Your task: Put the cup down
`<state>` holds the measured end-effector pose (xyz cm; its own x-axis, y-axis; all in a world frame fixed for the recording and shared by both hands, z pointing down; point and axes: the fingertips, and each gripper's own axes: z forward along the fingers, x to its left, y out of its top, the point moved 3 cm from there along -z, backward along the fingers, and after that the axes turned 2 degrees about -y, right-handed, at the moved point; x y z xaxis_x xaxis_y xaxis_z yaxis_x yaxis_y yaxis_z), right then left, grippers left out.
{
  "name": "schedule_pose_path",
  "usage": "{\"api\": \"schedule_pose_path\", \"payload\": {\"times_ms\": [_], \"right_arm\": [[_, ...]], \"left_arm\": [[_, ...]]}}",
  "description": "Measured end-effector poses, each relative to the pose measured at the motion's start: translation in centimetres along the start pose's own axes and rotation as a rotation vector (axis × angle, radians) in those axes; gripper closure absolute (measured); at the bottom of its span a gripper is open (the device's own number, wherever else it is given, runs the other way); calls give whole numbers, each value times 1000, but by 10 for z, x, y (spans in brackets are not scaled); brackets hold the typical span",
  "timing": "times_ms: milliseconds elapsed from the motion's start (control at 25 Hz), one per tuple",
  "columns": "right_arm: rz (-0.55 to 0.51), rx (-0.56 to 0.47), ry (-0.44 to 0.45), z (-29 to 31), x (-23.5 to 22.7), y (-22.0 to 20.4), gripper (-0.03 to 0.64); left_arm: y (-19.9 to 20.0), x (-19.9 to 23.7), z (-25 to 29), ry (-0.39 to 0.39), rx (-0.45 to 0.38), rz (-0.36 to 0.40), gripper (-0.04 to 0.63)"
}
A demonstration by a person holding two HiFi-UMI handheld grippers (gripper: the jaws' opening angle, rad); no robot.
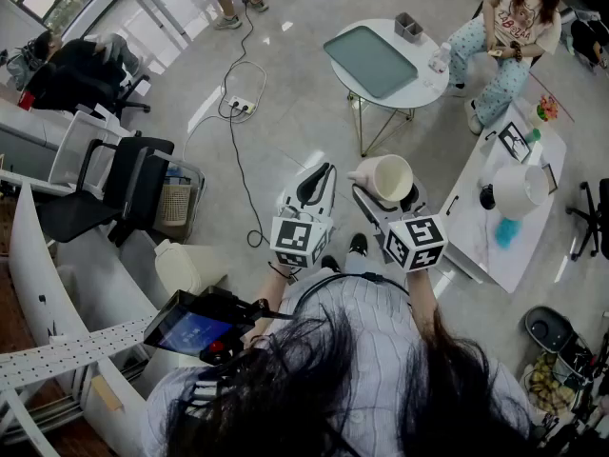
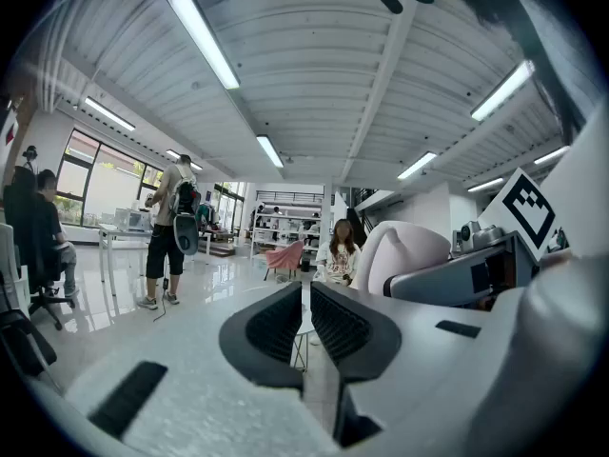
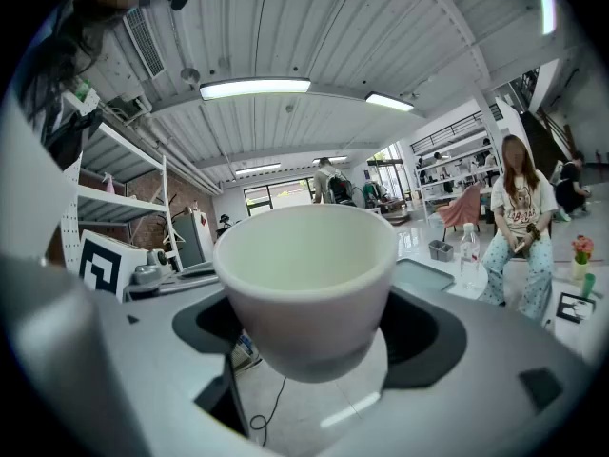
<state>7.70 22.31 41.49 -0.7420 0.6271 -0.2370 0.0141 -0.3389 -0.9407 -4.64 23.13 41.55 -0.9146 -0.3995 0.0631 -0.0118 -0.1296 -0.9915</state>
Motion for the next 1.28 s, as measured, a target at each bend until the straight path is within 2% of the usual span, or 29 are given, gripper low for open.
{"api": "schedule_pose_path", "payload": {"times_ms": [600, 1280], "right_arm": [[21, 19, -2, 8, -16, -2, 204], [11, 49, 36, 38, -72, 13, 204]], "left_arm": [[-3, -1, 16, 15, 7, -57, 557], [4, -1, 77, 50, 6, -44, 557]]}}
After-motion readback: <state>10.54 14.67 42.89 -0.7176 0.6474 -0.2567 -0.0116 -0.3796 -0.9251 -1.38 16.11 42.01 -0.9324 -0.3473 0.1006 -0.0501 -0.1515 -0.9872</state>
